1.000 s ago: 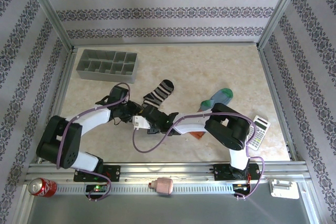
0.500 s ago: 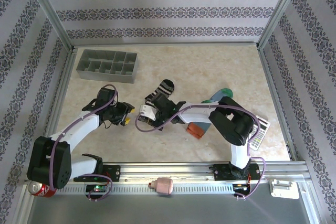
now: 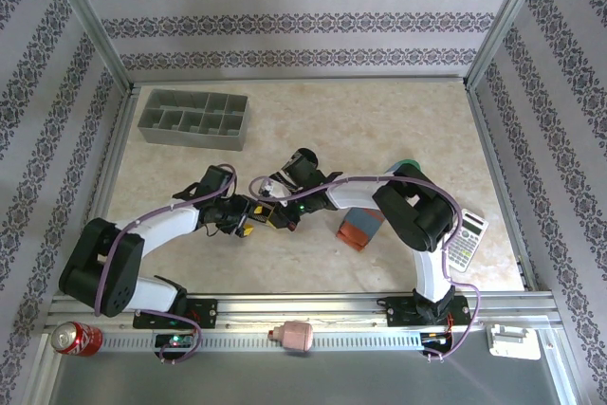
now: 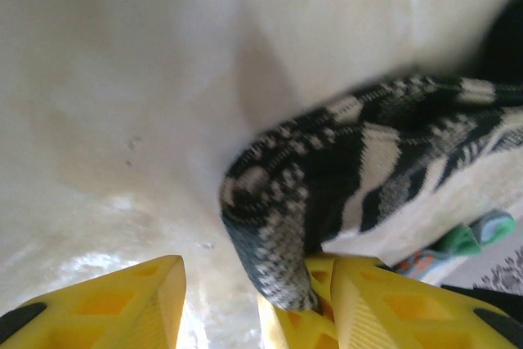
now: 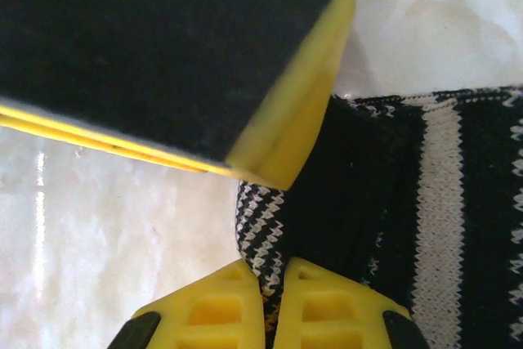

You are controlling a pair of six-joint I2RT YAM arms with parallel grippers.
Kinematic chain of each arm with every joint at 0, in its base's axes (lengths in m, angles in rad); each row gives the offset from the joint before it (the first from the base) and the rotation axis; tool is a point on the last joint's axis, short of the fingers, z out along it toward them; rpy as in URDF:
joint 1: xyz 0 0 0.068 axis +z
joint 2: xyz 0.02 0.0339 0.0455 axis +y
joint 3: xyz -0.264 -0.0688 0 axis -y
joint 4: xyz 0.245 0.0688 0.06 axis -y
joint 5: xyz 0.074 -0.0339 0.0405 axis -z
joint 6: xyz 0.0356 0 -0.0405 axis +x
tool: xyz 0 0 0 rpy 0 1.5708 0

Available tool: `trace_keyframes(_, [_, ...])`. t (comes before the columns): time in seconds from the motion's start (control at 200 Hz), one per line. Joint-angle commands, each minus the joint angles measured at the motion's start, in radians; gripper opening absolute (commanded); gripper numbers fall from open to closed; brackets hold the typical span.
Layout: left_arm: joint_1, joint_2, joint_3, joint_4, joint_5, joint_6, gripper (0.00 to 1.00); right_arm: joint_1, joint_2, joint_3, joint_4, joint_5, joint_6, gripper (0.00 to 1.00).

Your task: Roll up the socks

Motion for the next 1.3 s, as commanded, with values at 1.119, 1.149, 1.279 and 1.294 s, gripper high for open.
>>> trace_keyframes(1.119, [-0.107, 0.197, 0.264, -0.518, -0.103, -0.286, 0.00, 0.249, -0.369, -0.364, 0.208, 0.613, -0.178, 0.56])
trace_keyframes(1.149, [-0.106, 0.200, 0.269, -0.526, -0.108, -0.285, 0.00, 0.265, -0.363, -0.359, 0.218, 0.650, -0.190, 0.56])
trace_keyframes(1.279, [-0.104, 0.217, 0.287, -0.543, -0.110, -0.275, 0.00, 0.301, -0.317, -0.319, 0.227, 0.712, -0.222, 0.57])
trace_keyframes(1.294, [-0.104, 0.219, 0.287, -0.542, -0.110, -0.276, 0.00, 0.304, -0.310, -0.313, 0.227, 0.716, -0.223, 0.56])
